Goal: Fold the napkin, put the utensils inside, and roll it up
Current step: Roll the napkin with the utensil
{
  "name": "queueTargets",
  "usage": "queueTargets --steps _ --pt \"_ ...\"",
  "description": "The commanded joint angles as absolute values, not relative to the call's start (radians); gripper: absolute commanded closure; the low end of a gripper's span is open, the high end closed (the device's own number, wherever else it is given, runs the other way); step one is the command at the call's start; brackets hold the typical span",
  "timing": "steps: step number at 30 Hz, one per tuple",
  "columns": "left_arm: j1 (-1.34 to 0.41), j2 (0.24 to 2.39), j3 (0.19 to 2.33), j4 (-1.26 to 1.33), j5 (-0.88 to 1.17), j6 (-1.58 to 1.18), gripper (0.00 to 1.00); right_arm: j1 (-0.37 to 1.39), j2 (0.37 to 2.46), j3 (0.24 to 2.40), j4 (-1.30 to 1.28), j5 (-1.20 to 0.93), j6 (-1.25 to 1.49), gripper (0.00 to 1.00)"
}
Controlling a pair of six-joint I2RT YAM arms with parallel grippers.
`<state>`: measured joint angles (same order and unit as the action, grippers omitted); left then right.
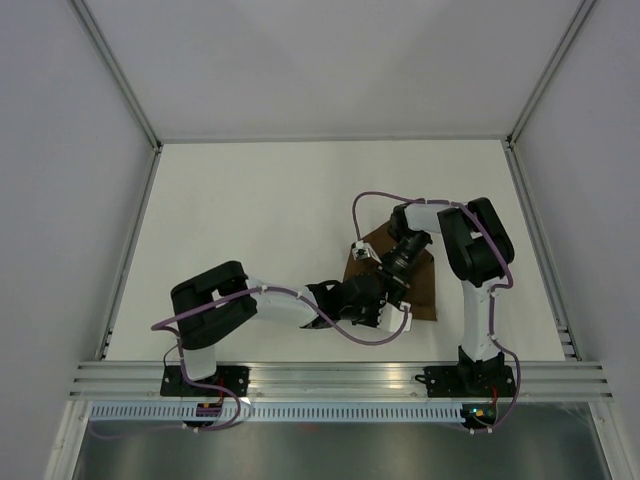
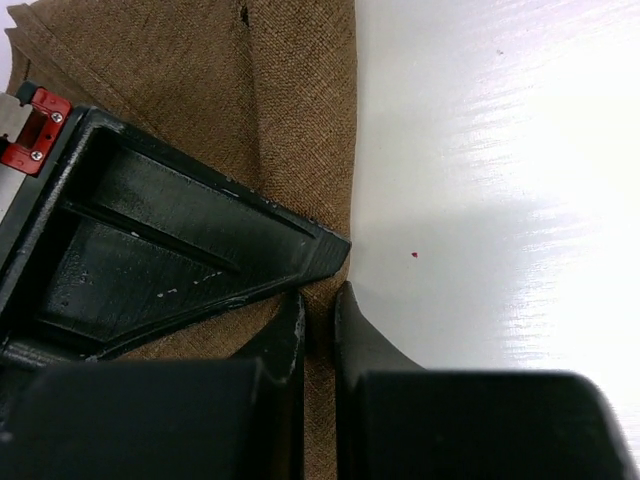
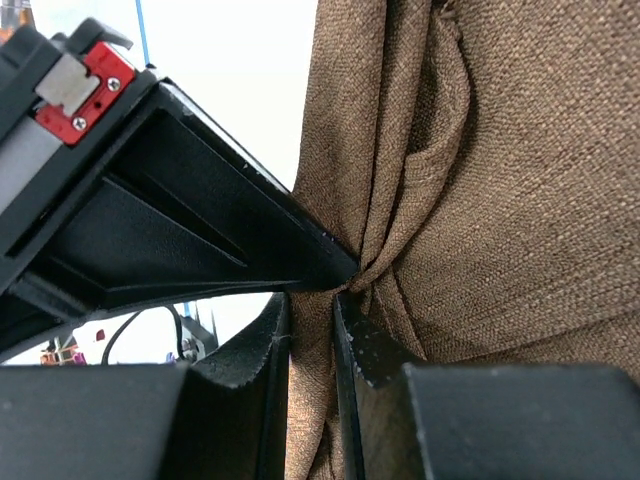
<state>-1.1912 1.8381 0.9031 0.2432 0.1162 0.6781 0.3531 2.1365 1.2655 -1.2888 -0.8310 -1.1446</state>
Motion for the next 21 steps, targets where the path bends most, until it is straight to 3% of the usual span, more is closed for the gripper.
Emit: queueTargets --steps 1,4,10,21 --pt "-1.19 1.881 0.956 0.117 0.199 0.6 0.98 0.36 2.129 1.232 -1.005 -0.663 -1.174 0.78" --pt "-1.189 1.899 0.982 0.062 0.193 0.578 0.98 0.356 2.083 1.218 -0.965 -0.658 -1.141 0.64" --pt "-1.161 1.921 1.028 -0.021 0.195 0.503 0.98 0.318 1.962 1.23 -0.89 -0.65 -1.052 0.46" --pt "-1.071 1.976 1.146 -0.19 0.314 0.399 0.98 0.157 1.873 1.304 -0.721 -0.624 -0.825 0.42"
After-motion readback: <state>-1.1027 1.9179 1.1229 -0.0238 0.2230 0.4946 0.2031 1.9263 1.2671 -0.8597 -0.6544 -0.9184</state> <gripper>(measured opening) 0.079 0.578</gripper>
